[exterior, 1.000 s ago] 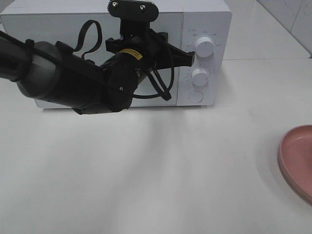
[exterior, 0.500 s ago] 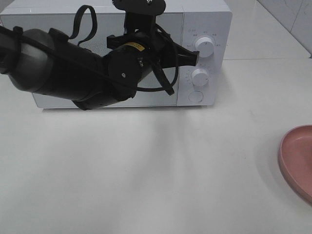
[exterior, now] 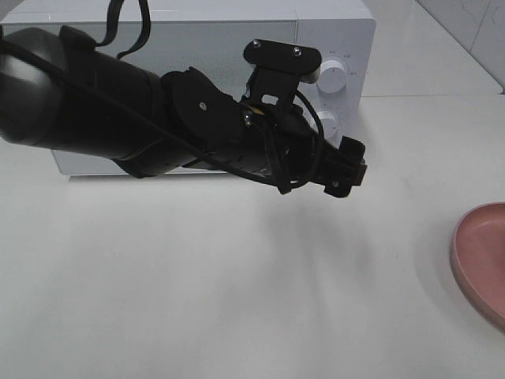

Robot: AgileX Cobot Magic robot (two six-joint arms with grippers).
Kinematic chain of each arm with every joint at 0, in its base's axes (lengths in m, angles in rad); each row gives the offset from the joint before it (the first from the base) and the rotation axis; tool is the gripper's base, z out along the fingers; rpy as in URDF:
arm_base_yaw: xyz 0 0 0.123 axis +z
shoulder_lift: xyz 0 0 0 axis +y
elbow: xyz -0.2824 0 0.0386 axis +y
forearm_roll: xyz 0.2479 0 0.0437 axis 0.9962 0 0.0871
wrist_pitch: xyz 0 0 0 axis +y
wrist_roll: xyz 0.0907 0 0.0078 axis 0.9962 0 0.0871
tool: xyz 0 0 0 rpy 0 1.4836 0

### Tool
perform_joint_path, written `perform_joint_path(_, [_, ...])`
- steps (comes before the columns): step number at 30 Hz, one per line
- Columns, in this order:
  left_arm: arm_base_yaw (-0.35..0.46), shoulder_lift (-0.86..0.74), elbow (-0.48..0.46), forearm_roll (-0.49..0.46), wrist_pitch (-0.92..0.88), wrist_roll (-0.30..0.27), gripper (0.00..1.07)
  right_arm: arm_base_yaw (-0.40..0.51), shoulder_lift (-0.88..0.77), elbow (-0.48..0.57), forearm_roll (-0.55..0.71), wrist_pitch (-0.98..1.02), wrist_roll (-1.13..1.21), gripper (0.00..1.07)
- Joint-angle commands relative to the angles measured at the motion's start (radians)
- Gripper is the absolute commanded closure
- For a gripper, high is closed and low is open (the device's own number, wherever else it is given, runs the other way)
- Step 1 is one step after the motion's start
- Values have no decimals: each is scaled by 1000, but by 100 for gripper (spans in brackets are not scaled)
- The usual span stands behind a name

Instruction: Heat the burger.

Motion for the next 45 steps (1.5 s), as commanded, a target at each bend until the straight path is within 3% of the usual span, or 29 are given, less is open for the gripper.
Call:
perform_joint_path(1, [-7,-31,4,3,179,4,9,-7,-27,1,-4,-5,-6,31])
perform_joint_path(5, [-6,-40,4,27,283,4,9,-7,-27,1,-4,-5,-6,31])
perform_joint_path(6, [-3,-45,4,72,395,4,10,-7,-27,1,-4,-5,-6,31])
perform_joint_path(10, [6,-56,3,146,553,-8,10,-7,-27,1,-4,-5,-6,31])
perform_joint_path(12, [36,-73,3,196,675,-64,10,-7,-27,1,-4,-5,-6,31])
perform_joint_path(13, [36,-73,3,196,675,-64,10,-7,-27,1,-4,-5,-6,31])
perform_joint_path(15, [90,-95,3,235,791,-151,10,-7,-27,1,-4,-5,-6,31])
perform_joint_path(16, [90,-95,3,235,791,-151,10,-7,-27,1,-4,-5,-6,31])
perform_joint_path(18, [159,-130,3,272,891,-204,10,-7,-27,1,-4,-5,-6,31])
perform_joint_path(25, [323,-230,3,278,1068,-217,10,-7,-27,1,-4,-5,-6,31])
perform_joint_path(29, [481,-320,3,306,1151,-269,10,-7,-27,1,-4,-5,-6,31])
perform_joint_path(30, [481,-320,3,306,1151,-269,10,-7,-27,1,-4,-5,-6,31])
perform_joint_path(31, [543,-353,3,332,1174,-292,10,-7,-27,1,-4,-5,-6,31])
perform_joint_path(35, [636,-399,3,375,1223,-323,10,-7,-27,1,-4,-5,-6,31])
perform_joint_path(37, [746,-456,3,444,1288,-352,10,-7,-27,1,-4,-5,-6,31])
perform_joint_path(45, [870,-530,4,530,1370,-398,10,-7,-27,1,-4,-5,-6,31])
